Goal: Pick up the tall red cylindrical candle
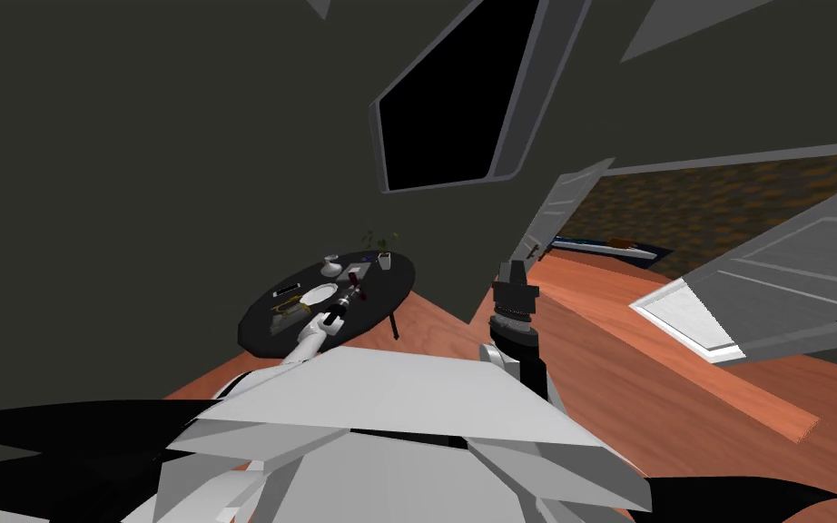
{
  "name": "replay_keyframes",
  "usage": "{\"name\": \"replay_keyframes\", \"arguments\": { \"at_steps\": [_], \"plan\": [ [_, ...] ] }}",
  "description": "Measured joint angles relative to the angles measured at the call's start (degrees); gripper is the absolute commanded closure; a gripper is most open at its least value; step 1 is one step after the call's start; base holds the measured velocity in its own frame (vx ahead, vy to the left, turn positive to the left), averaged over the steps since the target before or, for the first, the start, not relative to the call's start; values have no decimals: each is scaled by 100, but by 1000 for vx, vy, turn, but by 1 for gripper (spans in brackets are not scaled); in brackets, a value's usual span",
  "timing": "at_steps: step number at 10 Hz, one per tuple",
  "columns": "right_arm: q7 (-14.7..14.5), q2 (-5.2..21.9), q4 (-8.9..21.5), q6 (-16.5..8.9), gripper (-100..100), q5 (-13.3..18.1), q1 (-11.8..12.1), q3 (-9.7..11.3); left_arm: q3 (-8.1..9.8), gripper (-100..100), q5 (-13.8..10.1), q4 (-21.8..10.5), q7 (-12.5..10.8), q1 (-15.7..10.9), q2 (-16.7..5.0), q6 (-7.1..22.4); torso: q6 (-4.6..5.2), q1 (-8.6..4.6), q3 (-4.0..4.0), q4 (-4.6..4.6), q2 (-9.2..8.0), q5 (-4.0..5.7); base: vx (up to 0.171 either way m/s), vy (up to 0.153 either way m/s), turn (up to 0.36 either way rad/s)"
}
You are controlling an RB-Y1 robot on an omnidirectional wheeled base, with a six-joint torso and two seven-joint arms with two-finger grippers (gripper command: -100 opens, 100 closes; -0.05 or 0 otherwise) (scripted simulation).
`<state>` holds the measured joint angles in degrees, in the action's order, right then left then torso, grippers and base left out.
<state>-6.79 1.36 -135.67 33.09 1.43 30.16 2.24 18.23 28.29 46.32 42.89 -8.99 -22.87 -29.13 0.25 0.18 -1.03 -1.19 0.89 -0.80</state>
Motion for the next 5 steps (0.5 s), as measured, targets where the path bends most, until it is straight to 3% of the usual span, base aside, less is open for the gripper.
{"name": "replay_keyframes", "arguments": {
  "at_steps": [2,3,4,5],
  "plan": [
    [0,0,0,0,0,0,0,0,-2,100,-246,-135,-133,51,-342,-86,0,-9,4,3,-5,3,-6,-107,-95],
    [0,0,0,0,0,0,0,1,80,100,-413,-419,-69,6,-490,-274,2,-15,3,1,-4,0,-1,-95,-81],
    [0,0,0,0,0,0,0,0,80,100,-508,-402,-103,108,-651,-347,-2,-10,6,5,-7,5,1,-29,10],
    [0,0,0,0,0,0,0,0,82,0,-518,-389,-123,120,-671,-348,3,5,4,3,-6,-1,-1,-6,2]
  ]
}}
